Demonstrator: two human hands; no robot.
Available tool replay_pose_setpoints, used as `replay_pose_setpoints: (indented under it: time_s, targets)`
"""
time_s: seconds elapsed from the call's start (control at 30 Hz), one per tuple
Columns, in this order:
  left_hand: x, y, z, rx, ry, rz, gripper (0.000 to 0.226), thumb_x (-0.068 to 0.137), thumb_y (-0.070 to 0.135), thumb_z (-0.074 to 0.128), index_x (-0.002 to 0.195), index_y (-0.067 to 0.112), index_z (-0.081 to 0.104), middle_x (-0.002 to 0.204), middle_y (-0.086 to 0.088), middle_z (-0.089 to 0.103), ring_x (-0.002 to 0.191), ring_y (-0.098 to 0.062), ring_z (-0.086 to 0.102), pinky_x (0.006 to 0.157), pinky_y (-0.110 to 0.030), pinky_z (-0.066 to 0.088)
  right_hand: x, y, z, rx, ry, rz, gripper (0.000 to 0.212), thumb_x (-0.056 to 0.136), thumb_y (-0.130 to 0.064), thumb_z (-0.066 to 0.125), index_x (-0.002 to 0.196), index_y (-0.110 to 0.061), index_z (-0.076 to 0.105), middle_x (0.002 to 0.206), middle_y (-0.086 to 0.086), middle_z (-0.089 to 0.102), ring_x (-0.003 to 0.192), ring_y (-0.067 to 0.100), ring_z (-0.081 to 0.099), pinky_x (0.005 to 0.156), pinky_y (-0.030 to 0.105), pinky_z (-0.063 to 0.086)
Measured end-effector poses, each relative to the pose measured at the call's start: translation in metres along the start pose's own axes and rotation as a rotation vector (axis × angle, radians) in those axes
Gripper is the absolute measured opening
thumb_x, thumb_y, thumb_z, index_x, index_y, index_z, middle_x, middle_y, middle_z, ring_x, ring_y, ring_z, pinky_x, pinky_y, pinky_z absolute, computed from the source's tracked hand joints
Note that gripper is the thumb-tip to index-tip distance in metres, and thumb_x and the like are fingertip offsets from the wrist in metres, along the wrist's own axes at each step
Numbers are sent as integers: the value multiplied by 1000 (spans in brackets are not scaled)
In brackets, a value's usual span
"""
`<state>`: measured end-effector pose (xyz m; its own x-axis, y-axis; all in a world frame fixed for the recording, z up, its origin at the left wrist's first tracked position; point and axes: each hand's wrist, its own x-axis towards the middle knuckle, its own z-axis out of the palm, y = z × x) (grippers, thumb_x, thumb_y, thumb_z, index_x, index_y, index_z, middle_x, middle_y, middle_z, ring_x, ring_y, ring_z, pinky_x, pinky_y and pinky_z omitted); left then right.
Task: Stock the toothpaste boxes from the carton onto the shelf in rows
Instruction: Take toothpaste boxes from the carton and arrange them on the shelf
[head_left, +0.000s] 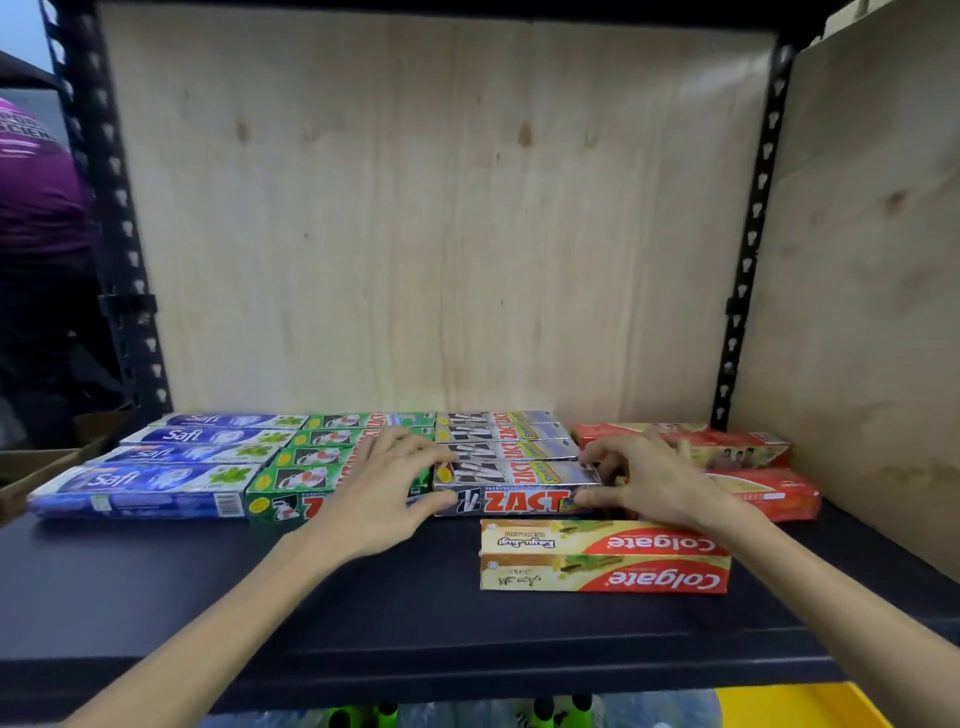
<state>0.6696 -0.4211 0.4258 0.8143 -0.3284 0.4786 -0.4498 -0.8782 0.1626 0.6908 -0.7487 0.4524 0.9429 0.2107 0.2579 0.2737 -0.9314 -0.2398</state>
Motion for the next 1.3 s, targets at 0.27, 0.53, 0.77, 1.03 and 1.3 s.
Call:
replay_pose_setpoints:
  time_s: [0.27, 0.53, 0.77, 1.03, 1.3]
  targets:
    - [-5, -9, 6, 66, 19, 100, 48, 97, 61, 47, 141, 42, 46, 148, 23, 39, 140, -1, 32, 114, -26, 17, 4, 1, 3, -54, 64, -81, 95, 67, -84, 64, 138, -31, 31, 100, -21, 69, 126, 11, 51, 114, 50, 20]
    - [-3, -5, -1, 57, -18, 70, 54, 92, 70, 47, 139, 45, 49, 147, 26, 46, 138, -1, 41, 112, -28, 27, -2, 7, 0, 21, 98, -66, 90, 71, -88, 54, 140, -32, 40, 103, -24, 71, 131, 9, 48, 114, 51, 18]
    - [50, 48, 8, -130, 13, 26, 69, 82, 78, 53, 138, 37, 52, 140, 19, 56, 124, -3, 52, 106, -32, 44, -14, 48, -23, 105, 313, 18, 80, 72, -84, 54, 136, -37, 48, 113, -23, 67, 126, 11, 50, 102, 42, 24]
    - [143, 98, 48, -252, -75, 50, 59, 85, 59, 68, 130, 22, 61, 127, 9, 63, 113, -7, 58, 99, -31, 49, 12, 100, -27, 89, 302, 149, 86, 69, -88, 51, 135, -34, 53, 126, -9, 67, 129, 20, 52, 112, 57, 33]
    - [210, 94, 84, -334, -302, -8, 45, 76, 38, 87, 113, 18, 73, 106, 5, 74, 98, -7, 68, 68, 0, 44, 66, 148, -21, -29, 154, 370, 59, 90, -75, 41, 107, -24, 65, 111, 0, 70, 110, 27, 63, 106, 49, 41]
